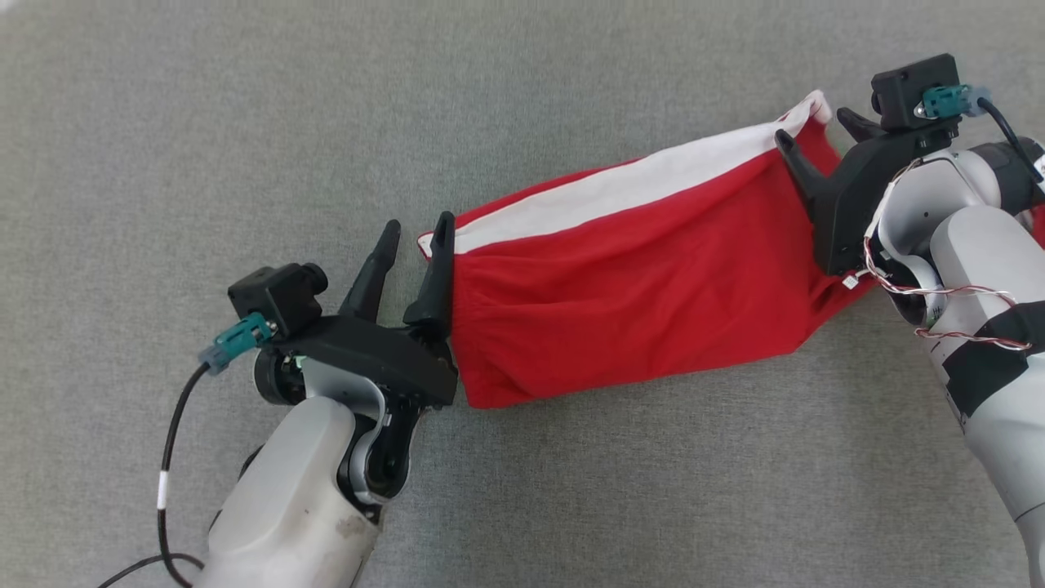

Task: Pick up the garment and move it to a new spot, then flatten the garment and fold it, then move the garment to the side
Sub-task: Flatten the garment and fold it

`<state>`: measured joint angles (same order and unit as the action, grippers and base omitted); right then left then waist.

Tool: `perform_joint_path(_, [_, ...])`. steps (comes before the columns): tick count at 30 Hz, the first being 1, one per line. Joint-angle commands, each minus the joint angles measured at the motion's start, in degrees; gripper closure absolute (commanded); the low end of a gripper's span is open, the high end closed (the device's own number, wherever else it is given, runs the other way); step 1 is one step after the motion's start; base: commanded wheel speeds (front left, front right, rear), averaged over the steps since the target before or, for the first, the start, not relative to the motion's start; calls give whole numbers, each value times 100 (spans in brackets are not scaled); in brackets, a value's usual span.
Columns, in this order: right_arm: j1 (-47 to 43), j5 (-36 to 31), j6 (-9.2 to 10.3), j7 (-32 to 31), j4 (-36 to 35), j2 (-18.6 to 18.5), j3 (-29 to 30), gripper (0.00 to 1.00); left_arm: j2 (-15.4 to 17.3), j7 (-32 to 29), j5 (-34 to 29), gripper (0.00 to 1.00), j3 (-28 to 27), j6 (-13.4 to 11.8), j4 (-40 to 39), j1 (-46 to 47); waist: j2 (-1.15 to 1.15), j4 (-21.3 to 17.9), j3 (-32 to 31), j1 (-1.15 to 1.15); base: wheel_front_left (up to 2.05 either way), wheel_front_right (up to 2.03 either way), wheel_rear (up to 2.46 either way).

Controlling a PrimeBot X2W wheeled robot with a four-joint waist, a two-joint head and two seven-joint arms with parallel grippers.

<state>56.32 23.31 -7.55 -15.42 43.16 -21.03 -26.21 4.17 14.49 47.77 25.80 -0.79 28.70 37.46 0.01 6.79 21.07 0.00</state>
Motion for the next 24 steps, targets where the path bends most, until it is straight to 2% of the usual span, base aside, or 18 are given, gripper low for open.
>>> perform_joint_path(1, [-19, 84, 16, 78, 37, 2, -20, 0, 52, 38, -161, 0, -30, 6, -25, -100, -1, -34, -170, 0, 0, 0, 0])
perform_joint_path(5, [-174, 384, 16, 173, 171, -5, -64, 0, 218, 71, -714, 0, -281, -33, -394, -398, -1, -60, -459, 0, 0, 0, 0])
perform_joint_path(10, [-424, 752, 16, 161, 318, -92, -40, 0, 337, 64, -1821, 0, -814, -133, -1291, -1208, -1, -39, -769, 0, 0, 0, 0])
perform_joint_path(14, [-621, 1077, 16, 108, 478, -119, 110, 0, 262, 65, -2587, 0, -1166, -203, -1925, -1950, -1, 41, -877, 0, 0, 0, 0])
perform_joint_path(18, [-726, 1183, 16, 96, 673, -158, 251, 0, 163, 65, -3020, 0, -1505, -190, -2298, -2543, -1, 153, -842, 0, 0, 0, 0])
perform_joint_path(24, [-590, 1118, 16, 140, 1074, -213, 527, 0, 39, 66, -3363, 0, -1889, -9, -2511, -3067, -1, 374, -665, 0, 0, 0, 0])
